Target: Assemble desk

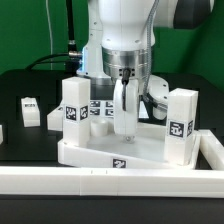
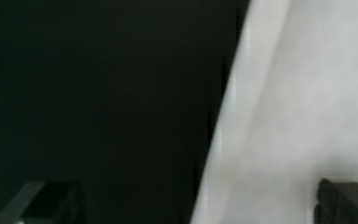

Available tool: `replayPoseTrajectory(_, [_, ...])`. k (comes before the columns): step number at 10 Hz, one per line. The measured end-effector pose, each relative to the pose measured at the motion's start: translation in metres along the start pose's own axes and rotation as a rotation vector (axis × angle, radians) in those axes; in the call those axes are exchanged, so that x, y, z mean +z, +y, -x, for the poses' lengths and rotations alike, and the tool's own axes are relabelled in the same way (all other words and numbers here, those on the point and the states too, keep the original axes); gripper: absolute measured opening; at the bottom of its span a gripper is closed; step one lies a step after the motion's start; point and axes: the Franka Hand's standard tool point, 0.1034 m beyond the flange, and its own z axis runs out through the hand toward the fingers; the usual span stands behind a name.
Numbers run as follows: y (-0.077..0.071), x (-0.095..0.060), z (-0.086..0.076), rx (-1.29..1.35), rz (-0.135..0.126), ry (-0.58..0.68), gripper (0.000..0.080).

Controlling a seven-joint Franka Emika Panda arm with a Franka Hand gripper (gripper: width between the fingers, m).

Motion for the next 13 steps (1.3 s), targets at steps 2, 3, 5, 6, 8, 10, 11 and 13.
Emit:
replayPoseTrajectory(2, [-0.001, -0.001, 0.001, -0.015, -0.002, -0.001, 0.0399])
replayPoseTrajectory(3, [-0.001, -0.001, 0.001, -0.016, -0.001, -0.001, 0.0399])
replayPoseTrajectory(5, [-0.002, -0.001, -0.001, -0.012, -0.007, 0.001, 0.0193])
replayPoseTrajectory(6, [-0.004, -0.002, -0.004, -0.010, -0.015, 0.004, 0.0082])
replayPoseTrajectory(8, [-0.004, -0.002, -0.004, -0.012, -0.018, 0.006, 0.0082])
replayPoseTrajectory(10, [-0.005, -0.003, -0.004, -0.012, -0.019, 0.006, 0.0082])
replayPoseTrajectory(11, [-0.005, -0.003, -0.005, -0.023, -0.019, 0.006, 0.0082])
replayPoseTrajectory(13, [-0.010, -0.009, -0.021, -0.152, -0.016, 0.005, 0.0081])
